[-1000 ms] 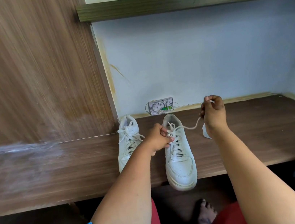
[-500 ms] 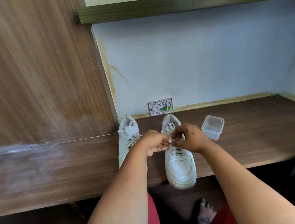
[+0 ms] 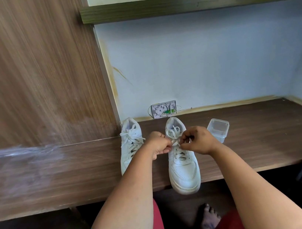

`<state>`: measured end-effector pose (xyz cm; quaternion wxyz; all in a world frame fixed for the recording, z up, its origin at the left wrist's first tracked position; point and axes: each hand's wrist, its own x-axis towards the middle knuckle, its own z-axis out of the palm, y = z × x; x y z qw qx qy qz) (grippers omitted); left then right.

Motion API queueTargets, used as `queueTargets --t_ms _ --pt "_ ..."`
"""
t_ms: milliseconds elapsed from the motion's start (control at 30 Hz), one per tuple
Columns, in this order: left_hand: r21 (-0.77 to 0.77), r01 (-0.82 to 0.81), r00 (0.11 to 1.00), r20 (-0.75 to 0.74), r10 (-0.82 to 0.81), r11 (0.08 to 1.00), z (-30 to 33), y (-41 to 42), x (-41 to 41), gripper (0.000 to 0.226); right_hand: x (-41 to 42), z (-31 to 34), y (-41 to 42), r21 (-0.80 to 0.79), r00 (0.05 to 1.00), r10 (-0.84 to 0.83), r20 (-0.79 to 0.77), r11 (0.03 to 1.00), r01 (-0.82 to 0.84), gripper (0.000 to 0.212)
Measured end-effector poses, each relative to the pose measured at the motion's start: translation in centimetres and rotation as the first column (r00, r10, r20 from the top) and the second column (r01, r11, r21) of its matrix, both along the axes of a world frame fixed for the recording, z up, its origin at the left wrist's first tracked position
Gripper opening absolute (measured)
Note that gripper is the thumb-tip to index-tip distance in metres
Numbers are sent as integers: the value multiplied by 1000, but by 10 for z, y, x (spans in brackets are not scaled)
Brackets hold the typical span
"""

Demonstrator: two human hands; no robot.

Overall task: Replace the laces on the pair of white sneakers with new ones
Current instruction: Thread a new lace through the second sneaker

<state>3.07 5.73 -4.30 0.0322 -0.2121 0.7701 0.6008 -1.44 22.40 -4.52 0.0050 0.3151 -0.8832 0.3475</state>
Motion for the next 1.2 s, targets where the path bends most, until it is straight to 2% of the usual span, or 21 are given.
queueTargets --t_ms 100,167,300,433,567,700,767,833,900,933,1000,1067,1200 --pt "-355 -77 982 -187 10 932 2 -1 -2 15 -1 0 2 21 1000 17 21 1000 -17 10" --pt "-489 -99 939 -335 -82 867 5 0 -3 14 -1 -1 3 6 1000 11 24 1000 -11 12" --pt "-652 3 894 -338 -295 758 0 6 -7 14 -1 -4 -1 -7 993 -118 -1 993 118 5" --pt "-692 -9 903 -315 -290 722 -4 9 -12 14 3 -4 -7 49 982 -188 17 981 187 24" --pt "-704 -20 907 -312 -283 710 -4 10 -11 11 5 -4 -11 24 980 -195 39 981 195 14" --pt "-697 -19 906 -315 -282 717 -4 11 -9 12 6 -1 -7 28 991 -117 59 993 116 25" --pt "-681 -10 903 -321 -287 732 -4 10 -8 12 5 2 -2 19 993 -98 69 995 97 19" --pt "-651 7 905 -319 -281 759 -5 8 -7 11 2 5 2 -124 986 -109 128 984 125 13" --pt "-640 14 909 -312 -277 768 -5 5 -6 11 -2 9 6 -298 977 -121 178 939 171 30" --pt "-645 15 910 -307 -277 764 -4 5 -5 12 -4 11 8 -343 979 -130 159 922 178 36" --pt "-656 10 909 -309 -280 755 -3 4 -4 12 -5 13 8 -363 990 -130 57 921 142 34" --pt "-674 7 908 -306 -287 739 -2 5 -4 11 -3 12 6 -303 991 -123 -43 947 104 23" --pt "-701 1 905 -303 -299 713 -3 6 -6 13 -3 3 -5 -206 994 -71 -79 977 53 16"
